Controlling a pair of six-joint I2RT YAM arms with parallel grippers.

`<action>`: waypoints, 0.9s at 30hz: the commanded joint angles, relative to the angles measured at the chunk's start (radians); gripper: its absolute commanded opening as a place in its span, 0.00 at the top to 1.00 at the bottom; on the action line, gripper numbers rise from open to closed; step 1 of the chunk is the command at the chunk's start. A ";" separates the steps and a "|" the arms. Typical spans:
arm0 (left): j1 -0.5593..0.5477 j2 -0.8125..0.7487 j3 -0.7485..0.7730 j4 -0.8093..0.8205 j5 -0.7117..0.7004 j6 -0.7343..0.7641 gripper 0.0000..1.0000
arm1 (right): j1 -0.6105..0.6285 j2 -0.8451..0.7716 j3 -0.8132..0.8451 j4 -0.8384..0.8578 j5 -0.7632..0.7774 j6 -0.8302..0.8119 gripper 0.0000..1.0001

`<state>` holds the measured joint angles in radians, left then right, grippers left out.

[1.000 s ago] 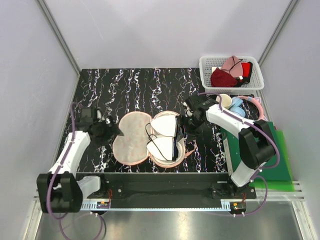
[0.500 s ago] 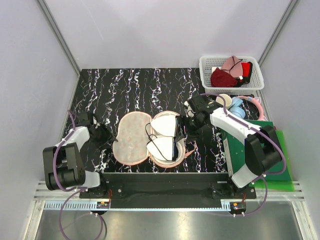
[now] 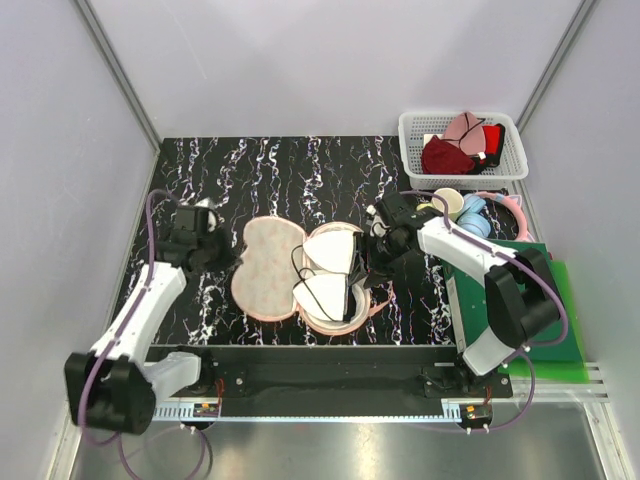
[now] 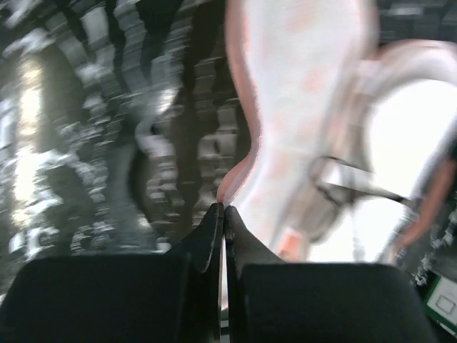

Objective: Place the bra in the laundry bag and zip it closed

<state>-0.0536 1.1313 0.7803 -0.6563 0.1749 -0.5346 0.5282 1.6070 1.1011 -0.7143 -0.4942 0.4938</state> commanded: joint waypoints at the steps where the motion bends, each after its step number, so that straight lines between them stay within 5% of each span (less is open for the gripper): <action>1: -0.205 -0.108 0.106 -0.054 -0.110 -0.122 1.00 | -0.004 0.045 -0.021 0.082 -0.106 0.043 0.50; 15: -0.560 -0.130 0.254 -0.089 -0.157 -0.363 1.00 | -0.004 0.146 -0.046 0.142 -0.057 0.078 0.63; 27: -0.703 0.149 0.338 0.096 -0.008 -0.492 1.00 | -0.004 0.163 -0.050 0.180 -0.058 0.100 0.64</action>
<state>-0.7193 1.2201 1.0679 -0.6701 0.1062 -0.9672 0.5282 1.7546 1.0500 -0.5678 -0.5602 0.5777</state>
